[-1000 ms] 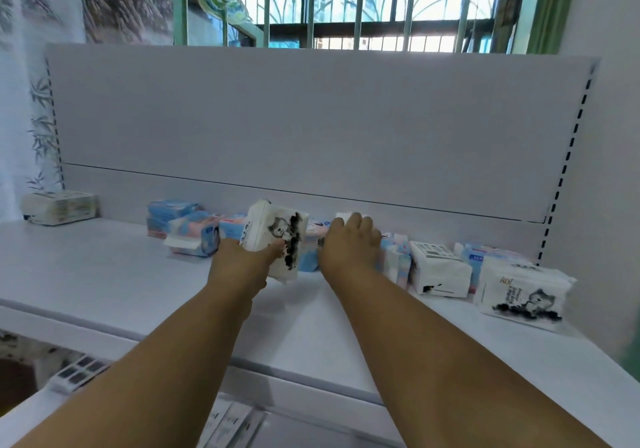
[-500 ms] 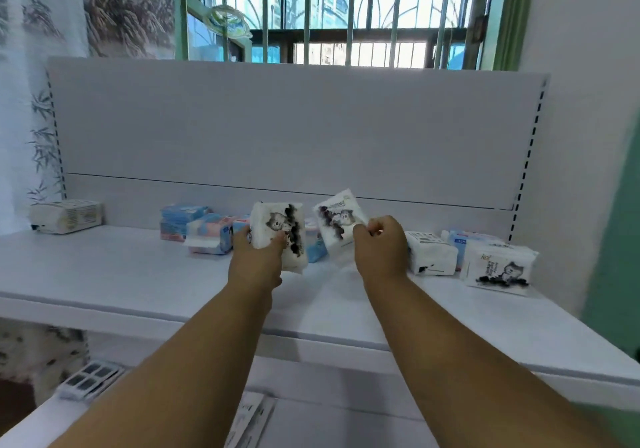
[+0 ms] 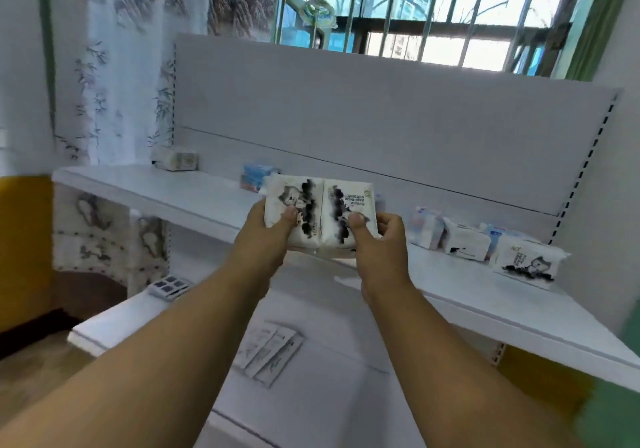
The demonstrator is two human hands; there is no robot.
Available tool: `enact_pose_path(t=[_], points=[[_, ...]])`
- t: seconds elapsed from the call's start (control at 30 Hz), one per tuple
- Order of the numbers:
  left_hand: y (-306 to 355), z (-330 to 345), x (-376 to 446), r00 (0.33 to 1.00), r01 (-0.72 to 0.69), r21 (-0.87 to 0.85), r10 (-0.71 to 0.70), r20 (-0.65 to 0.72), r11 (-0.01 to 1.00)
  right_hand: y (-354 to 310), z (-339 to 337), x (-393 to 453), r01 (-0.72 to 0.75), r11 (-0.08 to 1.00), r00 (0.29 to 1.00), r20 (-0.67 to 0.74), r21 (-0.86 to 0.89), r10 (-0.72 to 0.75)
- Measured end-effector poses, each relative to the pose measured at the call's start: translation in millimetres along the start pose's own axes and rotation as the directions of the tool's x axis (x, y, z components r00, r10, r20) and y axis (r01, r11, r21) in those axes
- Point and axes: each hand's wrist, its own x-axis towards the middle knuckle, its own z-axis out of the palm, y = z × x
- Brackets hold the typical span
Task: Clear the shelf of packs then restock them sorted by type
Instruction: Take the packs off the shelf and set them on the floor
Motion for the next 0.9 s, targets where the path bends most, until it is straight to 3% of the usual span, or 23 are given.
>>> enact_pose_path(t=[0.13, 0.27, 0.43, 0.53, 0.63, 0.9], points=[[-25.0, -54.7, -69.2, 0.976, 0.105, 0.09, -0.085, -0.198, 0.99, 23.8, 16.1, -64.3, -0.028, 0.999, 0.978, 0.209, 0.039, 0.019], [-65.1, -104.7, -154.2, 0.898, 0.249, 0.114, -0.185, -0.398, 0.962, 69.5, 36.5, -153.1, -0.115, 0.993, 0.902, 0.421, 0.018, 0.097], [-117.4, -189.4, -260.2, 0.751, 0.404, 0.077, -0.283, -0.597, 0.911, 108.7, 70.0, -278.6, -0.283, 0.955, 0.714, 0.645, -0.091, 0.273], [-157.7, -241.4, -310.8, 0.635, 0.503, -0.002, -0.372, -0.677, 0.864, 130.3, 87.7, -343.5, -0.283, 0.941, 0.587, 0.743, -0.184, 0.322], [-205.6, -285.6, -353.3, 0.546, 0.574, -0.072, -0.447, -0.709, 0.816, 161.7, 107.7, -402.0, -0.25, 0.911, 0.451, 0.793, -0.328, 0.41], [-374.3, -393.7, -458.6, 0.265, 0.742, -0.252, -0.617, -0.741, 0.621, 303.6, 156.1, -575.6, -0.194, 0.774, 0.239, 0.736, -0.603, 0.633]])
